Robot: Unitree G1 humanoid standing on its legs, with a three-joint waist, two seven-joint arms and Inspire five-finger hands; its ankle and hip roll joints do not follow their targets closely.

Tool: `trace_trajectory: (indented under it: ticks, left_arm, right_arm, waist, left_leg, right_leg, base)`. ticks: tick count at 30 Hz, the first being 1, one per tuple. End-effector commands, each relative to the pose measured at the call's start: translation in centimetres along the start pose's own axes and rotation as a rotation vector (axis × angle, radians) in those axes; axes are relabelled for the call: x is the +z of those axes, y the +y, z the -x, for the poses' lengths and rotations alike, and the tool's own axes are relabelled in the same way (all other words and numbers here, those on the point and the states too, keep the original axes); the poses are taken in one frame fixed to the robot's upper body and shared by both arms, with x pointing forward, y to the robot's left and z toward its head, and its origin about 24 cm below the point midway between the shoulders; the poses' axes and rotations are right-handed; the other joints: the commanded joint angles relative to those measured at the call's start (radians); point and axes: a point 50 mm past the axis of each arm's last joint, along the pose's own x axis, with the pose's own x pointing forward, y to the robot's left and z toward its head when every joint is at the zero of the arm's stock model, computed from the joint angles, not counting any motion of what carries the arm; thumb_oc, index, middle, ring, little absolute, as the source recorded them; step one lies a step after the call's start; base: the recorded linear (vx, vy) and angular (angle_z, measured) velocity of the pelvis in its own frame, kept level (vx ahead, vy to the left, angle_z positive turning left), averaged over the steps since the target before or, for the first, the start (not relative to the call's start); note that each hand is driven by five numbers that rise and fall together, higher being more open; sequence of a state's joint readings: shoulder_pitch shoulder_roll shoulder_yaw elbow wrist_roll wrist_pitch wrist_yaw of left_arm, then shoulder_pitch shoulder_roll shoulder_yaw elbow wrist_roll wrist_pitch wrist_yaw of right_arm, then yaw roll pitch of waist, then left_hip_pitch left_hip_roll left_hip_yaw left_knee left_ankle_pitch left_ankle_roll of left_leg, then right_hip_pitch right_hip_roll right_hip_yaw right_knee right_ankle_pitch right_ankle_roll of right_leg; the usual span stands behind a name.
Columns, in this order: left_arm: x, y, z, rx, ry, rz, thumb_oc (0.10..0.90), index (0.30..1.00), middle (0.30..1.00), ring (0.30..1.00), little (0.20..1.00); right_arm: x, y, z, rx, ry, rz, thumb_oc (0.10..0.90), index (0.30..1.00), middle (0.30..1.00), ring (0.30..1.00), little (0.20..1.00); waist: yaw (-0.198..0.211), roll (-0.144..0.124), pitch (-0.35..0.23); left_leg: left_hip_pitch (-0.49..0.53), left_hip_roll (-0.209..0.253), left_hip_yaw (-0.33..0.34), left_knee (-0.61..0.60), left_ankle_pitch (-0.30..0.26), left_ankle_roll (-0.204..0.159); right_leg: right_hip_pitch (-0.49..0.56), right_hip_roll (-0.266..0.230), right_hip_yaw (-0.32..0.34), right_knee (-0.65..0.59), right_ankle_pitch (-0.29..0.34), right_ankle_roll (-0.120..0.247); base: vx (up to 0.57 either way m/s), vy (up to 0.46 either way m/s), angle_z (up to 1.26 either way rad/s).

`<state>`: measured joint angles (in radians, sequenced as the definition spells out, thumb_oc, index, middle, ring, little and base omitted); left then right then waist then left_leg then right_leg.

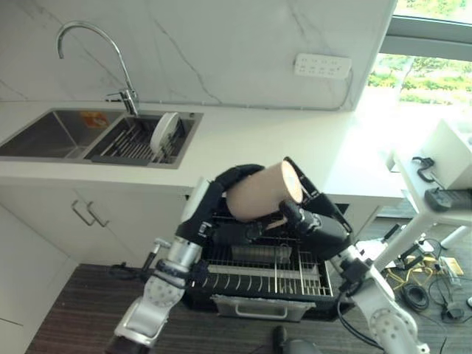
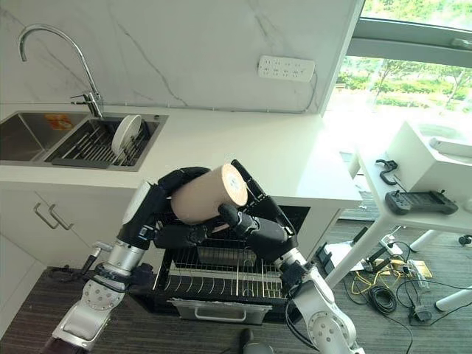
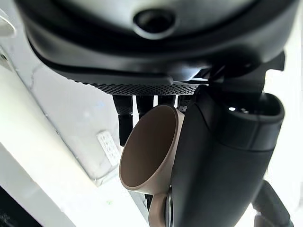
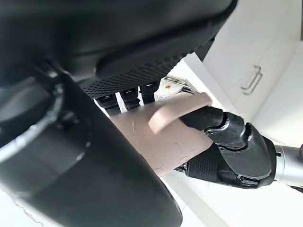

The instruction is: Place the dishes in the dishwasher.

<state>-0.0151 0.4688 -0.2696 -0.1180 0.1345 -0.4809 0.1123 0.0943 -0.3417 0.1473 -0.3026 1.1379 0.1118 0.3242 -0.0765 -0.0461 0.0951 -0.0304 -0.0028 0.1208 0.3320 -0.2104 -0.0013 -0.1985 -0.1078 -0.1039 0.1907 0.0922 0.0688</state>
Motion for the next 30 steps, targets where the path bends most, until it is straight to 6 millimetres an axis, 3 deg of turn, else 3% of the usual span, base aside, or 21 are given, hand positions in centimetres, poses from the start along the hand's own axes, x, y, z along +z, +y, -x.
trace_trajectory:
  ticks: [1,23,24,25,30]
  left_arm:
    - [3.9,1.3,-2.9,0.044,-0.281,-0.078,0.400,0.300,0.300,0.300,0.300]
    - [4.6,0.2,-3.2,0.006,-0.321,-0.085,0.400,0.300,0.300,0.300,0.300]
    - [4.7,0.1,-3.3,0.004,-0.322,-0.083,0.400,0.300,0.300,0.300,0.300]
    - [4.7,0.1,-3.3,0.001,-0.325,-0.079,0.400,0.300,0.300,0.300,0.300]
    - [4.8,0.0,-3.3,0.003,-0.330,-0.078,0.400,0.300,0.300,0.300,0.300]
  right_arm:
    - [3.9,3.9,-3.1,0.244,-0.188,0.098,0.800,0.900,0.900,0.900,0.900]
    - [2.5,4.8,-3.8,0.239,-0.131,0.091,0.800,0.900,0.900,0.900,0.900]
    - [2.4,4.8,-3.8,0.239,-0.130,0.097,0.740,0.811,0.811,0.811,0.811]
    - [2.4,4.8,-3.8,0.238,-0.128,0.104,0.400,0.300,0.300,0.300,0.300]
    - [2.5,4.8,-3.9,0.233,-0.128,0.117,0.400,0.300,0.300,0.300,0.300]
  waist:
    - [0.000,0.015,-0.003]
    - [0.005,0.017,-0.010]
    - [0.005,0.017,-0.010]
    - [0.004,0.018,-0.011]
    - [0.006,0.019,-0.009]
  left_leg:
    - [0.019,0.003,0.006,-0.032,-0.101,0.025]
    - [0.011,0.011,0.012,-0.032,-0.091,0.021]
    - [0.011,0.011,0.012,-0.032,-0.091,0.021]
    - [0.012,0.011,0.013,-0.032,-0.091,0.021]
    - [0.011,0.012,0.014,-0.032,-0.089,0.021]
  right_leg:
    - [0.095,0.002,0.005,0.109,-0.250,0.073]
    - [0.103,0.008,0.011,0.109,-0.262,0.067]
    - [0.103,0.008,0.011,0.109,-0.262,0.067]
    - [0.104,0.009,0.012,0.109,-0.262,0.066]
    - [0.105,0.011,0.011,0.109,-0.264,0.065]
  base:
    - [0.00,-0.012,-0.09]
    - [0.00,-0.001,-0.01]
    - [0.00,0.000,0.00]
    - [0.00,0.000,0.00]
    - [0.00,0.000,0.00]
